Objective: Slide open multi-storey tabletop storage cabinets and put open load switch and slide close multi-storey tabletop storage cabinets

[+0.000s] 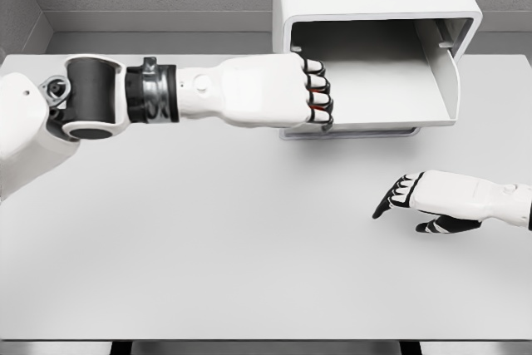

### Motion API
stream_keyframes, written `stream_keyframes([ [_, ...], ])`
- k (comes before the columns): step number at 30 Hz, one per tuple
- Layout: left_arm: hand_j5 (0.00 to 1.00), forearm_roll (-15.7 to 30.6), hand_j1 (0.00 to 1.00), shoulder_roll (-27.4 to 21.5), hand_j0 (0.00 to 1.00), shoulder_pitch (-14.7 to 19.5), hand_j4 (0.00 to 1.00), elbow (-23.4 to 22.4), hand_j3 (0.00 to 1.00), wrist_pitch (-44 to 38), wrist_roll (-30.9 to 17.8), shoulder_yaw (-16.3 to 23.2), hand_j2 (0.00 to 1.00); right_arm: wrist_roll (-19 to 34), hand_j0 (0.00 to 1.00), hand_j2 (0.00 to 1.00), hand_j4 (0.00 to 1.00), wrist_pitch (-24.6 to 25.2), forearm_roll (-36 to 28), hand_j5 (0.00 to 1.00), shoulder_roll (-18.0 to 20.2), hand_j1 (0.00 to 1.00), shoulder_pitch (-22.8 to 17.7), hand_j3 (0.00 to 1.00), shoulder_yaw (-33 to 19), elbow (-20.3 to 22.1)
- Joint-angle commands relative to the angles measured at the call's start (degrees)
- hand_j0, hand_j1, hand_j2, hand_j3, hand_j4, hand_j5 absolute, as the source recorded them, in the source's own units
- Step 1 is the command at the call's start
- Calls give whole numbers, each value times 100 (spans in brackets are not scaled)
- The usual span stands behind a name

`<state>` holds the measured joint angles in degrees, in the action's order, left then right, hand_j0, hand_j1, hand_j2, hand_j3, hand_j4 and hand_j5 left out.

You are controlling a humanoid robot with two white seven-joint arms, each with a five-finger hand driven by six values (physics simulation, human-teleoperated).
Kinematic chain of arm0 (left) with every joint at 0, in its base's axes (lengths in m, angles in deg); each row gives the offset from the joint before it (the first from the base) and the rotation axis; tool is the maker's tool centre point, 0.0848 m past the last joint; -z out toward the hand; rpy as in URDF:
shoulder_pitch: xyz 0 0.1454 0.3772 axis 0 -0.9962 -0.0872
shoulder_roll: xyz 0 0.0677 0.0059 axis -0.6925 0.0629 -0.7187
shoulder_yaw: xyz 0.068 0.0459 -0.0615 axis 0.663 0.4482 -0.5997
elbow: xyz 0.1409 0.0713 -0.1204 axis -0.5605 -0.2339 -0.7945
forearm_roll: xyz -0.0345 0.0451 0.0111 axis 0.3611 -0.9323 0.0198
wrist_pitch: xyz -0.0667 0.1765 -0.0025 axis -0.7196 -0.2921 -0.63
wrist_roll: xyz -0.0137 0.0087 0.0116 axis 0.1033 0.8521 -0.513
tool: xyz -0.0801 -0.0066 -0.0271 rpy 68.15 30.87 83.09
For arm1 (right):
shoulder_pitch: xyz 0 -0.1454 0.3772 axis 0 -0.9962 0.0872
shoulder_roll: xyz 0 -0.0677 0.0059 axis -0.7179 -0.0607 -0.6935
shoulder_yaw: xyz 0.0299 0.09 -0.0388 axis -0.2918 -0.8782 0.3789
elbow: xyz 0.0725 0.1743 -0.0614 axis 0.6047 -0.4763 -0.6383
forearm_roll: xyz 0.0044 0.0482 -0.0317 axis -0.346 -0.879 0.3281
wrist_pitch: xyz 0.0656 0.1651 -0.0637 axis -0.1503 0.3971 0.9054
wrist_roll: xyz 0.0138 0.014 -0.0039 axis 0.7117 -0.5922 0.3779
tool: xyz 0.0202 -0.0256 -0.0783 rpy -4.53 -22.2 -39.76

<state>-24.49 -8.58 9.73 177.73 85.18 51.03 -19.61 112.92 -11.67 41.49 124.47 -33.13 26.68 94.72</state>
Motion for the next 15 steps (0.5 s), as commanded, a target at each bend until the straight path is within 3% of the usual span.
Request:
stream_keyframes([
  [1,53,26,53,95,53,0,53,-105,53,-7,-37,-4,53,-5,76,76,76,14,-39,76,8,76,0,76,-1,-10],
  [15,54,8,54,657,54,246,54,-711,54,-7,-195,58,54,-5,77,77,77,14,-39,77,8,77,0,77,-1,-10],
])
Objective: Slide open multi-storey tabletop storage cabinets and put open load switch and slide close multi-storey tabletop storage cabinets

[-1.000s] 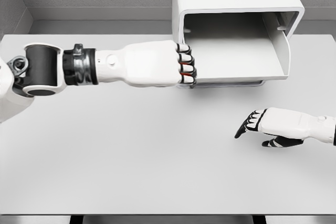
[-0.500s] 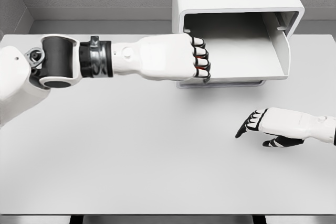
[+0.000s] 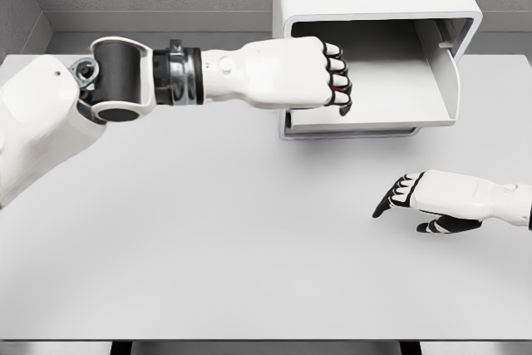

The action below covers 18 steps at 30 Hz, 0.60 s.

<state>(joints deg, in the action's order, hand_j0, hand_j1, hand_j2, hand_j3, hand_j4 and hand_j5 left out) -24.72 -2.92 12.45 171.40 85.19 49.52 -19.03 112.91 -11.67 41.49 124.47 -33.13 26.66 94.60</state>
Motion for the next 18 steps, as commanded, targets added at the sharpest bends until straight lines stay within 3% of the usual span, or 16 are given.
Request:
stream_keyframes([
  [1,54,31,54,152,54,9,54,-123,54,-8,-44,26,54,5,77,77,77,14,-39,77,8,77,0,77,1,2],
  [13,55,22,55,671,55,273,55,-984,55,-8,-229,70,55,-4,77,77,77,14,-48,77,8,77,0,77,-8,28],
  [18,55,22,55,750,55,308,55,-1125,55,-8,-299,79,55,-4,77,77,77,14,-48,77,8,77,0,77,-8,19],
])
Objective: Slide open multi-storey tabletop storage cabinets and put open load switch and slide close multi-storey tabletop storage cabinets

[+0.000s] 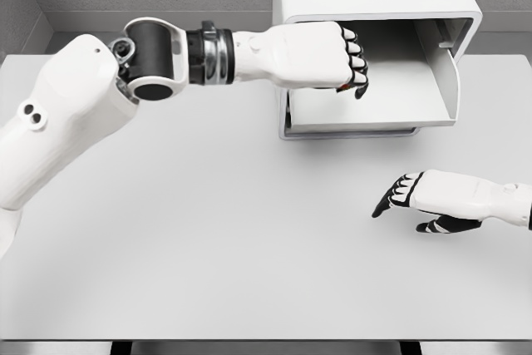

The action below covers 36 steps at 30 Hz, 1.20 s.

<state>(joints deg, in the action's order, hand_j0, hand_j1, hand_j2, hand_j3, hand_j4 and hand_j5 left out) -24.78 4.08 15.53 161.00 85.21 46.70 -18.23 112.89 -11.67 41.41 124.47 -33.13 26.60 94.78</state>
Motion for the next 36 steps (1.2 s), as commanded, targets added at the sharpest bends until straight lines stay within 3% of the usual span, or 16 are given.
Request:
stream_keyframes([
  [1,55,19,55,85,55,0,55,-128,55,-10,-18,-1,55,-2,77,77,77,14,-39,77,8,77,0,77,-1,2],
  [16,60,19,60,525,60,141,60,-559,60,-10,-123,-19,60,-2,77,77,77,14,-39,77,8,77,-9,77,-1,2],
  [20,98,54,98,525,98,141,98,-620,98,-10,-114,-80,98,-2,77,77,77,14,-39,77,8,77,-9,77,-1,2],
  [21,100,54,100,525,100,141,100,-629,100,-10,-114,-80,100,-2,77,77,77,14,-39,77,8,77,-9,77,-1,2],
  [30,100,81,100,551,100,132,100,-576,100,-10,-105,-133,100,-19,77,77,77,14,-74,77,8,77,0,77,-10,72],
  [34,100,107,100,551,100,132,100,-515,100,-10,-105,-133,100,-55,76,76,76,14,-136,76,43,76,-18,76,-274,195],
  [36,100,107,100,551,100,123,100,-278,100,-10,-97,-142,100,-63,75,75,75,14,-144,75,52,75,-18,75,-291,213],
])
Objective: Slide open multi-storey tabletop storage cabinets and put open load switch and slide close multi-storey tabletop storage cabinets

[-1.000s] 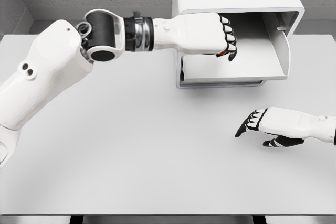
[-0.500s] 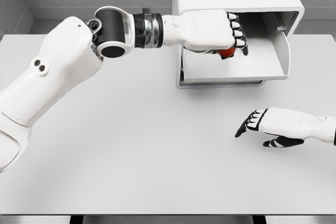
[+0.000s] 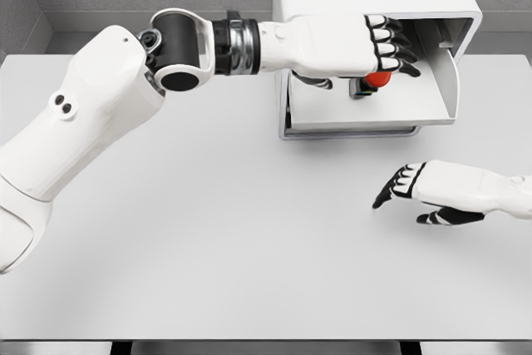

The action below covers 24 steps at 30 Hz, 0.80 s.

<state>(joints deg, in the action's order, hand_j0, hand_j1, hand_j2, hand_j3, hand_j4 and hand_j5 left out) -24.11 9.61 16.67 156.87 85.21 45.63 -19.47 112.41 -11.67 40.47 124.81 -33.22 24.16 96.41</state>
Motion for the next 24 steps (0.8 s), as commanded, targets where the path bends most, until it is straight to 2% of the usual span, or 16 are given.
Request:
stream_keyframes([
  [1,100,41,100,-1,100,0,100,223,100,-10,10,-18,100,-15,75,75,75,14,-147,75,26,75,0,75,-75,50],
  [7,100,49,100,-1,100,-26,100,548,100,-10,19,-9,100,-7,74,74,74,14,-261,74,35,74,88,74,-83,50],
  [10,100,304,100,-115,100,-44,100,847,100,-10,19,0,100,-7,73,73,73,14,-270,73,26,73,114,73,-83,50],
  [14,100,867,100,-1143,100,-246,100,1893,100,-10,19,-35,100,2,73,73,73,14,-261,73,-9,73,158,73,-233,32],
  [15,100,955,100,-1337,100,-299,100,1963,100,-10,19,-123,100,11,73,73,73,14,-261,73,-9,73,158,73,-233,32],
  [16,100,1069,100,-1434,100,-448,100,1981,100,-10,19,-351,100,11,73,73,73,14,-261,73,-26,73,158,73,-233,32],
  [18,100,1131,100,-1794,100,-545,100,1981,100,-10,19,-501,100,11,73,73,73,14,-253,73,-44,73,176,73,-233,41],
  [21,100,1201,100,-2541,100,-879,100,1893,100,-10,19,-975,100,20,72,72,72,14,-235,72,-158,72,290,72,-224,50],
  [23,100,1236,100,-2893,100,-1072,100,1683,100,-10,19,-1221,100,20,72,72,72,14,-200,72,-308,72,360,72,-215,50],
  [24,100,1245,100,-2919,100,-1107,100,1481,100,-10,19,-1318,100,29,72,72,72,14,-191,72,-334,72,387,72,-215,50],
])
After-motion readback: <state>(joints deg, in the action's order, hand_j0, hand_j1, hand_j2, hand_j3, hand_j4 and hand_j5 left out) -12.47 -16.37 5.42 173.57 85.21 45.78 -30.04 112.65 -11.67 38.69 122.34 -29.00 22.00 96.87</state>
